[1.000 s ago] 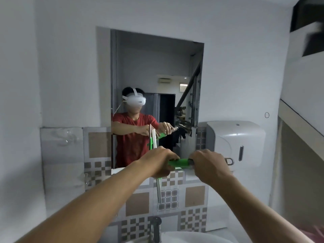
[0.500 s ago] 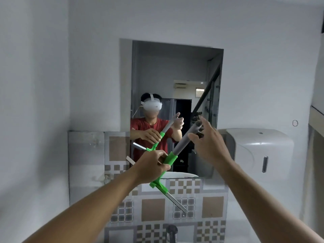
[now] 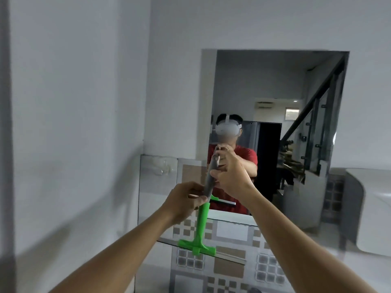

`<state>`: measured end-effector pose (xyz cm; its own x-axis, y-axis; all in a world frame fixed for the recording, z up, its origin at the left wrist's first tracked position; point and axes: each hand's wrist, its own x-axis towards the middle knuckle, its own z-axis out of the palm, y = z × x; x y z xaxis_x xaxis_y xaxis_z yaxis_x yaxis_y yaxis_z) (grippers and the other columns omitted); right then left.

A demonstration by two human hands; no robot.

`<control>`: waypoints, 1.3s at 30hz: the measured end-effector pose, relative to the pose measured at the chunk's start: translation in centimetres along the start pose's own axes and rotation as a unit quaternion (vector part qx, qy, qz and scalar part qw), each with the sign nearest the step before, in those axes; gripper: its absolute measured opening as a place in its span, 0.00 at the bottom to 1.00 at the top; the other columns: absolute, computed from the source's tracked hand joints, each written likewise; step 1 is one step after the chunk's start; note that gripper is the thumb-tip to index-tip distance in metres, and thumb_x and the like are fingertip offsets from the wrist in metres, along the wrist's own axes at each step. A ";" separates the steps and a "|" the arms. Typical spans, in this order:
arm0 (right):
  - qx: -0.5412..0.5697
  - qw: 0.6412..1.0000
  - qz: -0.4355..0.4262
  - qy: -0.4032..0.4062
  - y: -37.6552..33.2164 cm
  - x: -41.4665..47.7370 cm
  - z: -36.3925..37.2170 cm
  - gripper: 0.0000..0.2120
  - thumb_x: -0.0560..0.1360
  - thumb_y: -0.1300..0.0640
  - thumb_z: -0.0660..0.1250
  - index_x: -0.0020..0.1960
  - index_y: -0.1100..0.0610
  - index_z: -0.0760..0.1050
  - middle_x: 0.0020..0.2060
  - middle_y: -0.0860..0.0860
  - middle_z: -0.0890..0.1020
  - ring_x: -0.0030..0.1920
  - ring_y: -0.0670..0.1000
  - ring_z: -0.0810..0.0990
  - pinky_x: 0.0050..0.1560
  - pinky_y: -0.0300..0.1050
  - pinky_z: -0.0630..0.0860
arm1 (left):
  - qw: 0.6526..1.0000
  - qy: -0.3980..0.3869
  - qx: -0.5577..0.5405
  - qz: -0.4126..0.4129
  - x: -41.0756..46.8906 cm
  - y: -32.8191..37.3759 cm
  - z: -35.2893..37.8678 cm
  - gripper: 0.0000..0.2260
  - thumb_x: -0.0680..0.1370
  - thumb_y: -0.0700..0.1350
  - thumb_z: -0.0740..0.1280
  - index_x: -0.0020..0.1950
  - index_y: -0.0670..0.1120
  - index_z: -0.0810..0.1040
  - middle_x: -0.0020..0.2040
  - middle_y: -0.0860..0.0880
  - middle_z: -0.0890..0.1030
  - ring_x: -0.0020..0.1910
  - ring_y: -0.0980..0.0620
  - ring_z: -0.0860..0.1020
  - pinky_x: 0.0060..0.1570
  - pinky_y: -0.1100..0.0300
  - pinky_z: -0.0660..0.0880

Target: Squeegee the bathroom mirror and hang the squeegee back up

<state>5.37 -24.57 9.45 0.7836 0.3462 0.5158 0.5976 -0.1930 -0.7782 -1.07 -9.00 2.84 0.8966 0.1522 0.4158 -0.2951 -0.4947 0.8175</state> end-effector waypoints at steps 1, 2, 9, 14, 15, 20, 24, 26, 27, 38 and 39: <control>-0.004 1.000 -0.003 -0.004 0.2 0.5 1.1 0.28 0.72 0.65 0.71 0.62 0.39 0.68 0.49 0.56 0.84 0.45 0.56 0.86 0.44 0.61 0.84 | 1.000 0.013 -0.007 -0.009 0.0 -0.7 -0.5 0.09 0.78 0.41 0.73 0.58 0.45 0.82 0.51 0.49 0.87 0.51 0.50 0.85 0.57 0.48 0.83; -0.007 1.000 -0.004 -0.007 0.4 1.0 2.1 0.27 0.72 0.64 0.71 0.61 0.39 0.68 0.49 0.56 0.84 0.45 0.55 0.86 0.44 0.60 0.84 | 0.999 0.027 -0.015 -0.019 0.0 -1.3 -1.0 0.09 0.78 0.40 0.73 0.57 0.45 0.83 0.50 0.49 0.87 0.51 0.50 0.85 0.57 0.48 0.83; -0.031 0.998 0.013 -0.055 1.9 3.0 8.6 0.24 0.75 0.64 0.69 0.63 0.42 0.68 0.38 0.53 0.84 0.38 0.51 0.85 0.43 0.54 0.85 | 0.990 0.106 -0.069 -0.060 0.5 -5.9 -3.6 0.16 0.75 0.34 0.71 0.58 0.50 0.81 0.50 0.49 0.87 0.47 0.49 0.87 0.53 0.49 0.84; -0.027 0.997 0.009 -0.077 3.2 4.4 12.3 0.22 0.76 0.64 0.68 0.62 0.42 0.69 0.35 0.53 0.85 0.37 0.51 0.85 0.43 0.50 0.84 | 0.984 0.155 -0.066 -0.063 0.9 -8.6 -4.7 0.18 0.73 0.32 0.70 0.58 0.50 0.80 0.49 0.47 0.87 0.44 0.46 0.87 0.48 0.48 0.85; -0.028 0.996 0.009 -0.083 3.4 4.6 12.8 0.22 0.76 0.64 0.68 0.62 0.42 0.69 0.36 0.52 0.85 0.37 0.50 0.85 0.43 0.48 0.83 | 0.983 0.162 -0.065 -0.061 1.1 -9.0 -4.8 0.19 0.73 0.32 0.70 0.59 0.51 0.79 0.49 0.48 0.87 0.44 0.47 0.87 0.47 0.48 0.85; -0.013 0.995 0.014 -0.096 4.8 5.6 15.1 0.22 0.78 0.64 0.66 0.64 0.42 0.69 0.38 0.51 0.84 0.39 0.49 0.85 0.46 0.50 0.85 | 0.983 0.177 -0.015 -0.045 1.8 -11.0 -5.2 0.22 0.75 0.34 0.70 0.65 0.54 0.76 0.51 0.52 0.86 0.44 0.53 0.86 0.45 0.57 0.84; -0.006 0.995 0.018 -0.099 6.1 6.4 16.4 0.22 0.79 0.64 0.66 0.66 0.42 0.68 0.39 0.50 0.83 0.40 0.48 0.85 0.39 0.43 0.84 | 0.980 0.195 0.008 -0.031 2.7 -12.5 -5.3 0.23 0.76 0.36 0.71 0.63 0.59 0.74 0.50 0.55 0.85 0.43 0.57 0.86 0.43 0.60 0.84; -0.006 0.995 0.019 -0.100 6.6 6.7 16.9 0.23 0.79 0.64 0.65 0.67 0.42 0.68 0.40 0.48 0.83 0.41 0.46 0.84 0.35 0.38 0.80 | 0.979 0.202 0.009 -0.028 3.1 -13.1 -5.2 0.22 0.77 0.38 0.72 0.60 0.63 0.74 0.50 0.55 0.85 0.43 0.58 0.85 0.41 0.62 0.83; -0.006 0.995 0.018 -0.099 6.9 6.8 17.2 0.23 0.79 0.64 0.65 0.67 0.42 0.68 0.40 0.47 0.82 0.41 0.46 0.84 0.34 0.36 0.79 | 0.979 0.204 0.004 -0.025 3.3 -13.5 -5.2 0.22 0.78 0.38 0.72 0.60 0.64 0.73 0.50 0.55 0.85 0.43 0.58 0.85 0.41 0.62 0.83; -0.057 0.992 0.010 -0.110 6.4 5.6 15.6 0.26 0.79 0.60 0.67 0.73 0.46 0.64 0.46 0.49 0.82 0.39 0.42 0.79 0.34 0.36 0.74 | 0.973 0.225 0.044 -0.024 3.8 -13.8 -4.7 0.23 0.77 0.41 0.74 0.66 0.59 0.71 0.53 0.57 0.81 0.46 0.60 0.82 0.38 0.73 0.76; -0.074 0.991 0.009 -0.112 6.1 5.4 15.0 0.26 0.79 0.59 0.67 0.73 0.46 0.64 0.46 0.49 0.83 0.39 0.44 0.80 0.34 0.38 0.75 | 0.969 0.240 0.052 -0.027 3.6 -13.0 -4.8 0.23 0.77 0.42 0.75 0.67 0.57 0.72 0.54 0.56 0.80 0.48 0.58 0.81 0.39 0.73 0.73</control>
